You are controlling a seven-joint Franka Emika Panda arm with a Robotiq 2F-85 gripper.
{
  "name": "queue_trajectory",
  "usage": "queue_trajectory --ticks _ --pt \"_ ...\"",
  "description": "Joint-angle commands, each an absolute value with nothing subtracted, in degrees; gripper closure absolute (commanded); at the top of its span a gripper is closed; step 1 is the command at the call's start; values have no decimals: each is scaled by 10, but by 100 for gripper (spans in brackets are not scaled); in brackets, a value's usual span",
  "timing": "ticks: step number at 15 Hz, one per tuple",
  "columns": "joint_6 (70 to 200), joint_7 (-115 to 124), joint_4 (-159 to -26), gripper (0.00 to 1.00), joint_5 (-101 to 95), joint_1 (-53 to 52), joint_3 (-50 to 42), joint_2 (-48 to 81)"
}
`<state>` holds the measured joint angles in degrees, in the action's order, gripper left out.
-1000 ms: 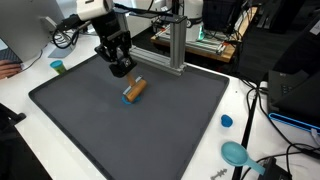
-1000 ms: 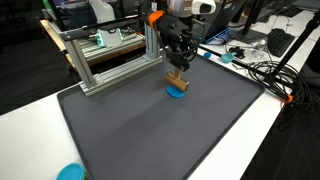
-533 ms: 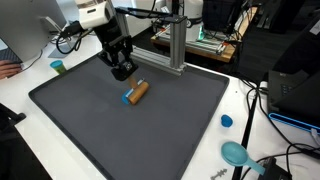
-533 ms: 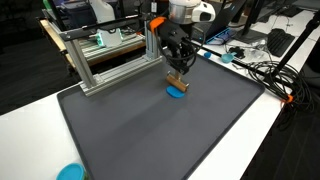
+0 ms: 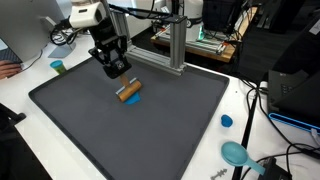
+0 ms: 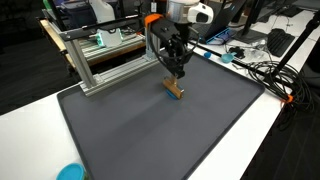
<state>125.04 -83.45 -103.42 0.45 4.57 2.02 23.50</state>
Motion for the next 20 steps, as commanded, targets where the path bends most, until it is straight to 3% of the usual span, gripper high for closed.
queue_trajectory --ticks 1,12,20 --pt "1249 -784 -1013 78 -48 35 3 288" --pt "1211 -681 -992 78 -131 22 -4 295" --pt "1246 -688 -1050 78 -41 27 50 164"
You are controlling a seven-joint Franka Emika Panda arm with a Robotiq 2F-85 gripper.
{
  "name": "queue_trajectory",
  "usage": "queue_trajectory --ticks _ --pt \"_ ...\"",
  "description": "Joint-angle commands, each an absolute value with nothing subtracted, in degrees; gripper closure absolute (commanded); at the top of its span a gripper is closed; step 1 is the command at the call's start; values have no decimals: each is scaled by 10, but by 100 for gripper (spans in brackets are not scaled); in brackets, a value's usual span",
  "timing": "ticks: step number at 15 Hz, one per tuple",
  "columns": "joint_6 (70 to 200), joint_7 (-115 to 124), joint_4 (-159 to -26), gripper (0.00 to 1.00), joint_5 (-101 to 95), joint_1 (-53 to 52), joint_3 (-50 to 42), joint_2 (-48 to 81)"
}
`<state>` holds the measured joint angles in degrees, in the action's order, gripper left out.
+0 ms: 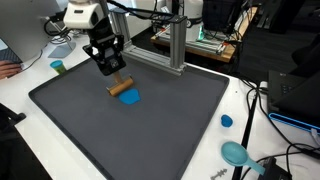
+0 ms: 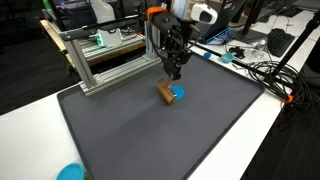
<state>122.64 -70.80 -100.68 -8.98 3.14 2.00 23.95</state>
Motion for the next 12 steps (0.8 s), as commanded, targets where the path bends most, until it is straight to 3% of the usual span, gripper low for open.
queue_trajectory --ticks 1,7,10,11,12 --pt "1224 -654 -1043 78 -24 17 54 152" --pt "1113 -390 -1097 78 -20 -36 60 8" --pt "1120 -306 -1173 78 10 -42 58 -72" --pt "1102 -346 -1102 53 -16 -45 57 -6" --pt "1103 -329 -1125 53 -9 -47 56 -29"
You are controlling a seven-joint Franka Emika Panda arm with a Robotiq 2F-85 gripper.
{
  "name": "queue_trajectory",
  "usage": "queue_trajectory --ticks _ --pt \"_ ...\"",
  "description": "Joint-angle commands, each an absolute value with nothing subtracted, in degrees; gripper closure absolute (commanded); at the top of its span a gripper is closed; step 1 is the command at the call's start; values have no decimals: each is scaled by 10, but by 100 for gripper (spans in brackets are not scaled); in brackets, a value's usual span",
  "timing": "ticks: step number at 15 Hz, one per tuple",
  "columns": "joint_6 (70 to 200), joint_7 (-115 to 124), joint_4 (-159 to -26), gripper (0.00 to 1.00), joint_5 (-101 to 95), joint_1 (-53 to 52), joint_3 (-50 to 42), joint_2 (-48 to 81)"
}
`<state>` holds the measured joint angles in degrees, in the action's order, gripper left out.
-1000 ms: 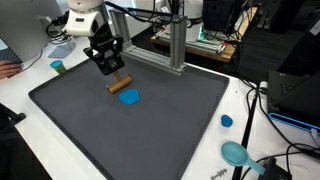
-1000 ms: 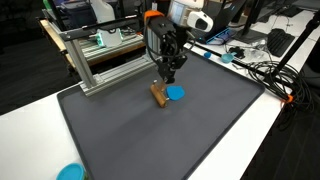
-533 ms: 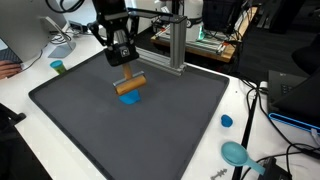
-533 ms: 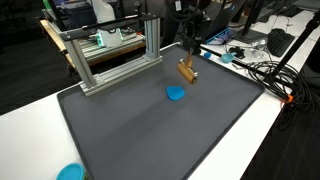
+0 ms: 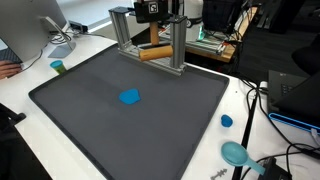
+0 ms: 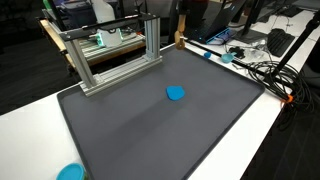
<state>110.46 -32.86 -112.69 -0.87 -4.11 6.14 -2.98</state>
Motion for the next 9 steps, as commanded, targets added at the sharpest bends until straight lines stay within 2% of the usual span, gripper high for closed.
queue_trajectory --ticks 1,2,3,9 --pt "1104 -319 -1142 53 -6 -49 55 -45" --pt "1104 -314 -1153 53 -5 -49 54 -56" --pt "1119 -347 -1150 78 51 -52 47 -30" --pt "1190 -308 -1160 78 166 -32 33 -11"
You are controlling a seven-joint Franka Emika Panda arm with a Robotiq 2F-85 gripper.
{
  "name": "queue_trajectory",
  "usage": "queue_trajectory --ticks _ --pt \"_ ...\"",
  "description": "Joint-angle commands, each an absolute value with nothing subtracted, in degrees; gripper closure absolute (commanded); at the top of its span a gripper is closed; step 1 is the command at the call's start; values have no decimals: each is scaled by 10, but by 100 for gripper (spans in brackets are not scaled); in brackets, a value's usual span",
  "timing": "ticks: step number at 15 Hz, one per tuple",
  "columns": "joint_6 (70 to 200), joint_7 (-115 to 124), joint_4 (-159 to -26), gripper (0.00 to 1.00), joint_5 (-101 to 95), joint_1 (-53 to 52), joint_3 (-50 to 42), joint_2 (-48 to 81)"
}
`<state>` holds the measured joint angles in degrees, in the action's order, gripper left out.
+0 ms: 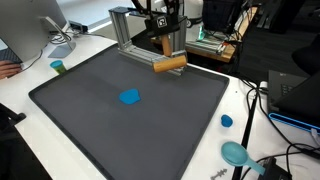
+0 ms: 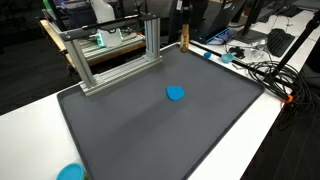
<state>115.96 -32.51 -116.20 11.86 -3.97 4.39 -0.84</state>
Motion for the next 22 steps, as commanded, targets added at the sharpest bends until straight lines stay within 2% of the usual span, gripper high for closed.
queue_trajectory --ticks 1,3,4,5,6,11,17,19,20,22 --pt "1208 -300 -1163 78 180 -29 29 -12" --pt "1250 -284 -1180 78 191 -24 24 -34" --pt "1221 -300 -1162 78 164 -28 27 -4" --pt "1226 -299 -1161 53 165 -26 25 -5" --pt "1225 -299 -1162 78 164 -26 25 -4" --pt "1272 -117 -1215 78 61 -21 22 -79" --pt "1175 71 -1253 78 -63 13 21 -174" --pt "1135 23 -1253 78 -25 9 3 -174" --pt "1153 39 -1240 53 -38 8 13 -159" --pt "1140 32 -1247 53 -37 10 5 -163"
